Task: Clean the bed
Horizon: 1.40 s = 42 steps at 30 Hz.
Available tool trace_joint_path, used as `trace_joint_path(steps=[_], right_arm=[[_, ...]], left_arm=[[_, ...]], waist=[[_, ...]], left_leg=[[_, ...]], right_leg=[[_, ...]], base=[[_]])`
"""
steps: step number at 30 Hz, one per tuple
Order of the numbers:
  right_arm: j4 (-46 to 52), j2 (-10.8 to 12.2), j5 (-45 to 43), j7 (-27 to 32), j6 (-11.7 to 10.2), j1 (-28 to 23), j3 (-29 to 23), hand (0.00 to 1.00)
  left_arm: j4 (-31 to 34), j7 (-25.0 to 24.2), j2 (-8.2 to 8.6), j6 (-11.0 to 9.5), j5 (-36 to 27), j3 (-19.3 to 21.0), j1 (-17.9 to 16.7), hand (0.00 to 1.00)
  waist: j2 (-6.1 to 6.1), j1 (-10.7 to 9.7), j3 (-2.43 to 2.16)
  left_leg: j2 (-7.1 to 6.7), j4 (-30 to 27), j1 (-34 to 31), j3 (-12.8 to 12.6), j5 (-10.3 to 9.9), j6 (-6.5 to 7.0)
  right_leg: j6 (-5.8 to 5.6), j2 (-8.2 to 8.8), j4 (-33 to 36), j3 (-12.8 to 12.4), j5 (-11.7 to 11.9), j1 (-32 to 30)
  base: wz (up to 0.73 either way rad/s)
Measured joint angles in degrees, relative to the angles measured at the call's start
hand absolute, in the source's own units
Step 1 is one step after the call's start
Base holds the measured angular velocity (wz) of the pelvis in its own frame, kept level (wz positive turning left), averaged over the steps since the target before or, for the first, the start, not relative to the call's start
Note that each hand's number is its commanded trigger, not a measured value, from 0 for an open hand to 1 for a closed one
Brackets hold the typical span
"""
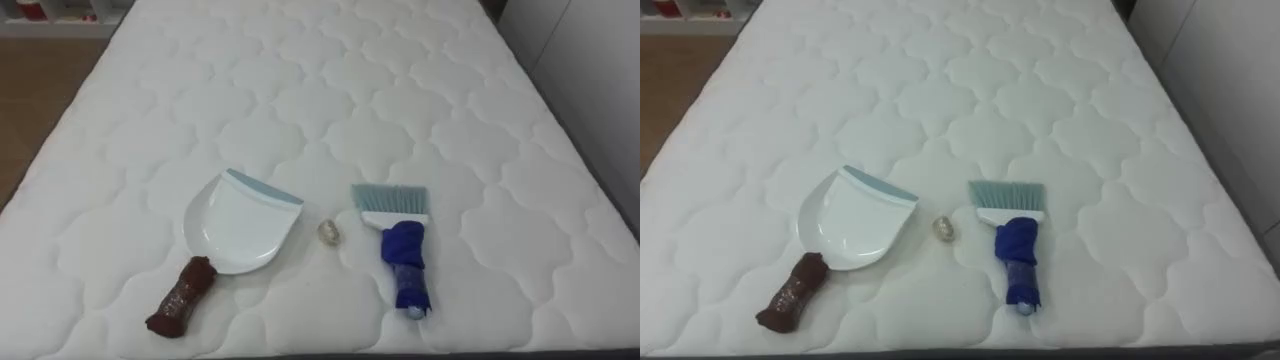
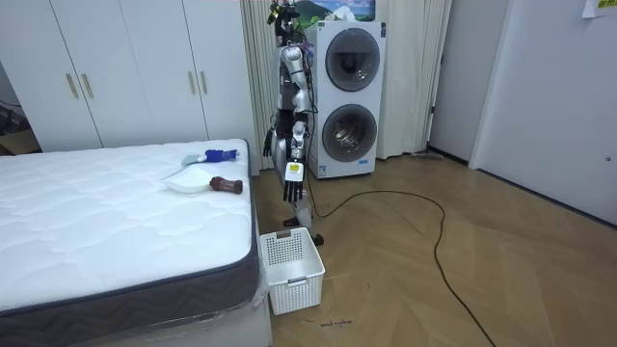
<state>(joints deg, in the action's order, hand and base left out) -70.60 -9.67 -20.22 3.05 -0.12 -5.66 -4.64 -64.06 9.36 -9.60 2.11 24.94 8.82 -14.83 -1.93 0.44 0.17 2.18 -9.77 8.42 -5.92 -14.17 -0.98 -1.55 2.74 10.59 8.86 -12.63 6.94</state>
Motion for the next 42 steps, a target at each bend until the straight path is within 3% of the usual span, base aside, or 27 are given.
trace_joint_path(steps=[14,20,25,27,29,31,36,39,42], right_arm=[[-0.41,0.06,2.2,1.47,-0.74,0.08,0.13,0.0],[-0.44,0.07,5.83,4.03,-1.63,-0.06,3.29,0.0],[-0.39,-0.21,8.04,4.89,-3.88,-0.06,3.52,0.0],[-0.31,-0.19,8.89,5.0,-4.29,-0.04,3.55,0.0],[-0.28,-0.19,8.82,4.86,-5.01,-0.05,3.52,0.0],[-0.18,-0.22,8.81,4.29,-6.45,0.02,3.46,0.0],[0.24,-0.18,9.19,3.31,-7.01,0.0,3.5,0.0],[0.29,0.01,9.15,2.92,-8.3,-0.09,3.49,0.0],[0.7,0.01,9.13,1.71,-8.63,-0.18,3.44,0.0]], left_arm=[[-0.04,0.6,0.03,0.02,-0.46,0.02,0.12,0.0],[1.75,6.02,0.08,-0.58,-3.0,0.02,0.72,0.0],[8.56,12.81,0.1,-4.79,-6.4,1.44,0.71,0.0],[12.72,14.82,0.11,-5.5,-8.39,1.79,0.76,0.0],[16.97,16.81,0.22,-7.6,-8.98,2.16,0.79,0.0],[20.29,19.35,0.22,-11.05,-9.74,2.14,1.39,0.0],[27.4,22.74,0.12,-13.11,-9.82,-0.14,2.08,0.0],[29.5,22.89,0.14,-15.35,-9.67,-1.31,2.26,0.0],[31.95,22.98,0.07,-15.98,-9.14,-2.86,2.33,0.0]], waist=[[-0.04,0.84,-0.05],[-0.25,0.89,-0.14],[-0.2,1.58,-0.3],[-0.2,1.5,-0.3],[-0.22,1.54,-0.28],[-0.09,1.56,-0.28],[0.1,1.13,-0.22],[0.13,1.1,-0.21],[0.13,1.02,-0.21]], left_leg=[[-0.09,-0.03,-0.16,0.66,0.0,0.0],[-0.21,-0.28,-0.4,1.34,0.01,0.0],[-0.23,-0.88,-0.78,1.75,0.02,0.0],[-0.23,-1.04,-0.99,2.02,0.01,0.0],[-0.24,-1.05,-1.13,2.19,0.02,-0.01],[-0.24,-1.06,-1.11,2.21,0.01,-0.01],[-0.33,-1.05,-1.11,2.81,0.02,0.0],[-0.33,-1.02,-1.15,2.85,0.02,-0.01],[-0.33,-1.04,-1.54,2.86,0.02,-0.01]], right_leg=[[0.0,0.06,-0.1,0.64,-0.01,0.26],[-0.02,0.13,-0.09,1.08,-0.01,0.32],[0.0,0.14,0.03,1.37,0.0,0.16],[0.01,0.14,0.05,1.56,0.02,0.19],[0.01,0.15,0.03,1.75,0.01,0.35],[0.01,0.16,0.03,1.77,0.01,0.38],[0.0,0.25,-0.04,2.13,0.02,0.28],[0.0,0.23,-0.06,2.21,0.02,0.24],[0.01,0.24,-0.06,2.18,0.03,-0.07]], base=[[0.02],[0.05],[0.04],[0.06],[0.05],[0.0],[0.03],[0.0],[0.0]])
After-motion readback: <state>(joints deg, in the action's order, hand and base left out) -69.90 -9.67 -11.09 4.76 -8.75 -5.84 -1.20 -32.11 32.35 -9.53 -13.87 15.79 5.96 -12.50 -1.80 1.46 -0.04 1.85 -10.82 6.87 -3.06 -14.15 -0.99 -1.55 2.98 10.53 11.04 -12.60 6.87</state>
